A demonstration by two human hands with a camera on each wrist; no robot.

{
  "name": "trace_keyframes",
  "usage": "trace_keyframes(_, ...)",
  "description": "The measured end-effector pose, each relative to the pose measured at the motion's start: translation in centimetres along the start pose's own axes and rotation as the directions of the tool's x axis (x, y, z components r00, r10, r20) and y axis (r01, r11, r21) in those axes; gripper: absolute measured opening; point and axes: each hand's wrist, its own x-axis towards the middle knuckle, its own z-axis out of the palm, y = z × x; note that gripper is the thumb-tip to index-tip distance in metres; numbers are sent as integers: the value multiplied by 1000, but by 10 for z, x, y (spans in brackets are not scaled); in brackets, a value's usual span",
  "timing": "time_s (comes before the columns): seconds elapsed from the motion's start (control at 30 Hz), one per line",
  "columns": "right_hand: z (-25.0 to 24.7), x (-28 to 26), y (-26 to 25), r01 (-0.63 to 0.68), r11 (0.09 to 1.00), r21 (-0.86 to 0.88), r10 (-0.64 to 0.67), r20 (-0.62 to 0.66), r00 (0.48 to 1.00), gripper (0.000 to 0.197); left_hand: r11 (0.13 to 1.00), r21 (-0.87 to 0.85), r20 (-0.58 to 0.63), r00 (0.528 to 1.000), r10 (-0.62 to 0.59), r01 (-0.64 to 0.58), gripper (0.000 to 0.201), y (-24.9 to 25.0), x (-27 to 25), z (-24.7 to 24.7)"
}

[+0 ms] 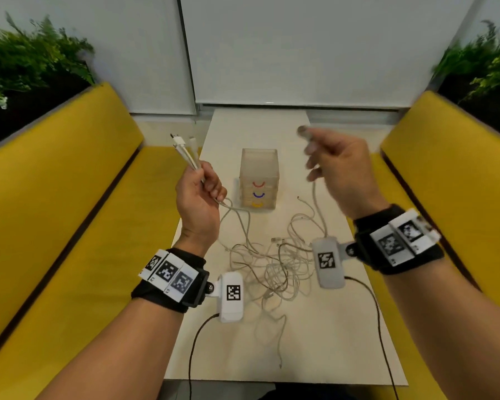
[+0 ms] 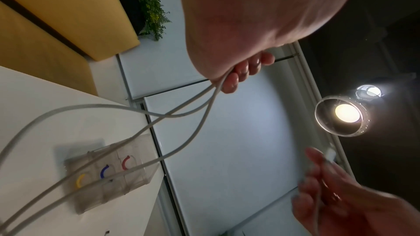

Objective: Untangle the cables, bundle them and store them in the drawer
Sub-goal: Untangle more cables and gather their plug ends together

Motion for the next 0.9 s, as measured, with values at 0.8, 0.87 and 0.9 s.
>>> trace_keyframes(0.8,90,-15,44,-154,987,51,154,15,988,14,903,427,0,999,-46,42,34,-49,-16,24)
trace_keyframes(0.87,90,-16,46,-220,966,138,216,44,975,13,883,469,9,1000,-27,20,35,-51,-16,24)
trace_keyframes(0.9,90,-17,46,-260,948,186,251,71,965,14,879,476,11,1000,-22,14,34,-53,-16,25)
